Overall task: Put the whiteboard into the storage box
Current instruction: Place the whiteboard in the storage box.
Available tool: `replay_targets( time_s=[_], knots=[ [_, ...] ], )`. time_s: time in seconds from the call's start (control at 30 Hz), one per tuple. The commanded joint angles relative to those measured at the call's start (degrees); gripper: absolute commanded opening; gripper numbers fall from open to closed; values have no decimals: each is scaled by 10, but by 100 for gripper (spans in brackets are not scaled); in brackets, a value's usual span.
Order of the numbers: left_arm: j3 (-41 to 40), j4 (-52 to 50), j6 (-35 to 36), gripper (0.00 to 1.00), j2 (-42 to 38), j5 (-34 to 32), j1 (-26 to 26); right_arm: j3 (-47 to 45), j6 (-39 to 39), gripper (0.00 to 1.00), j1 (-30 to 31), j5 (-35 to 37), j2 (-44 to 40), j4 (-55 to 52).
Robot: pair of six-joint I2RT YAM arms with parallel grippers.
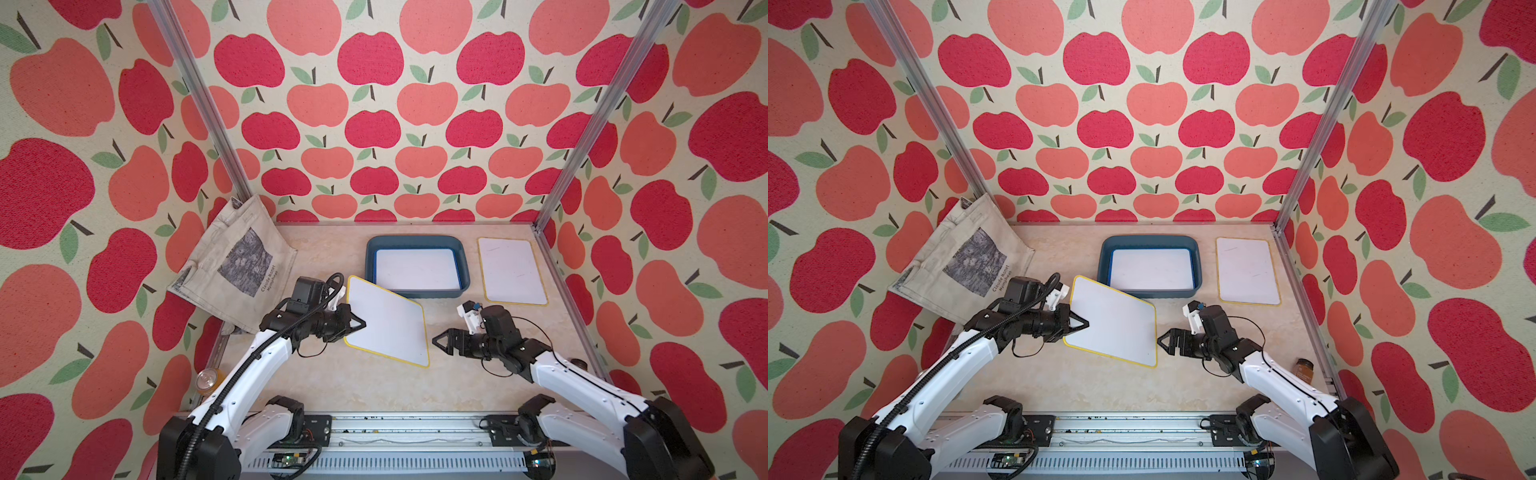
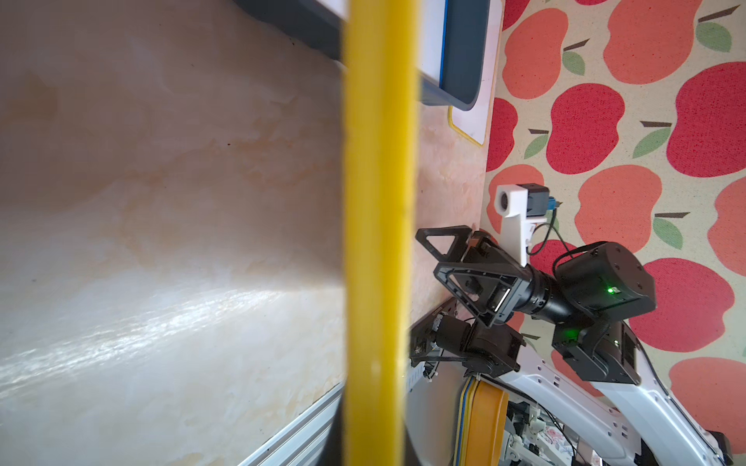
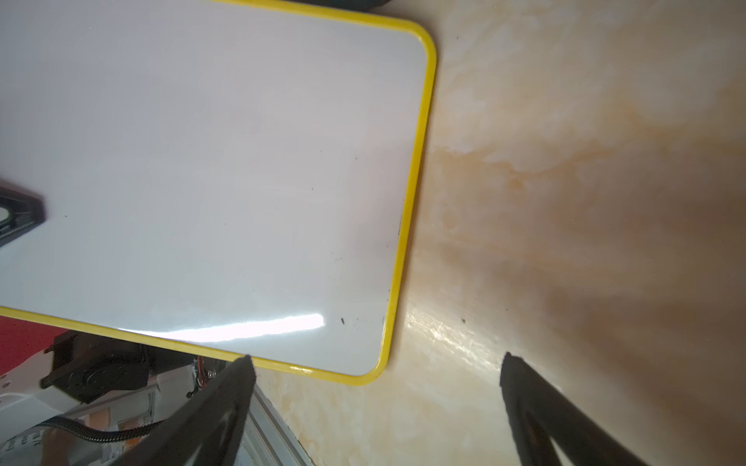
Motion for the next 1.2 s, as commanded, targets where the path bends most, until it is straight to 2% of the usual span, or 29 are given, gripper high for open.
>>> replay_targets(
  time_s=[0.0, 0.23, 0.47, 0.73, 1.17],
  knots=[
    [50, -29, 28, 0, -21, 30, 4, 39, -58, 99, -16, 52, -34, -114],
    [150, -78, 51, 0, 4, 61, 4, 98, -105, 99, -49, 152, -51, -205],
    [221, -36, 55, 0, 62, 54, 9, 129, -130, 99, -66, 206, -50, -212],
    [344, 64, 28, 0, 221, 51, 13, 173, -162, 99, -80, 283, -22, -225],
    [564, 53, 28, 0, 473, 90, 17, 200, -159, 99, -172, 272, 36, -203]
  ],
)
